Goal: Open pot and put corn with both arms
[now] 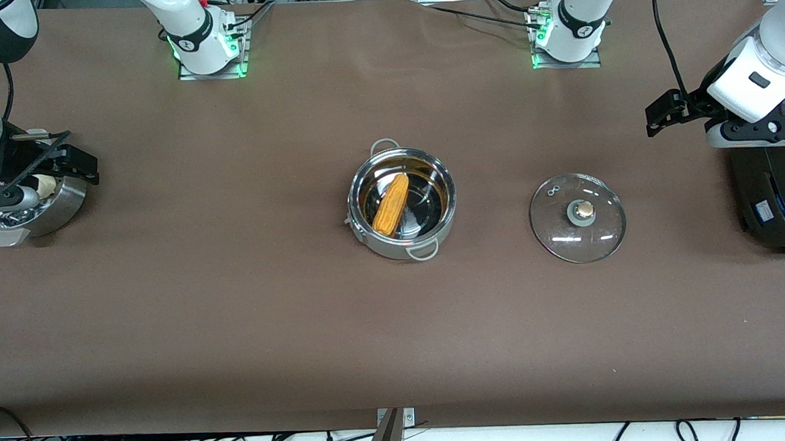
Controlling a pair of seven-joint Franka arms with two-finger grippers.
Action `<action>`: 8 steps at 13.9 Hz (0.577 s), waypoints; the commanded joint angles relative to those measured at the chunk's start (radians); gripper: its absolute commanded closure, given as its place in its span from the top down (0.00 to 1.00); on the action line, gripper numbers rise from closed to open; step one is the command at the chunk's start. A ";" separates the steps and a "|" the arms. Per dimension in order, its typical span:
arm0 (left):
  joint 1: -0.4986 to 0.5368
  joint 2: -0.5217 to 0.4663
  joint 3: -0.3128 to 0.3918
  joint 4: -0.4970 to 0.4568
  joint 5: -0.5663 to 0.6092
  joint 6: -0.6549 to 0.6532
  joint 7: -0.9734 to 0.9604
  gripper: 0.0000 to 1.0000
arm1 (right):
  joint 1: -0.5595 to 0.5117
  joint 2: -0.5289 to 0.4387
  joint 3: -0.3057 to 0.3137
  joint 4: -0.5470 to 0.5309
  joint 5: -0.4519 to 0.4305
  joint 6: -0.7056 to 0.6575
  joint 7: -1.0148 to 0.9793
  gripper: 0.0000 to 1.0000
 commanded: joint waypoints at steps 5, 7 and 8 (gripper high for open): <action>-0.004 -0.006 -0.003 0.014 0.012 -0.020 -0.009 1.00 | -0.006 0.008 0.001 0.023 0.017 -0.010 0.000 1.00; -0.001 -0.008 -0.003 0.014 0.012 -0.021 -0.007 1.00 | -0.006 0.008 0.001 0.023 0.017 -0.008 -0.001 1.00; -0.001 -0.008 -0.003 0.015 0.011 -0.027 -0.009 1.00 | -0.006 0.008 0.001 0.023 0.017 -0.008 -0.001 1.00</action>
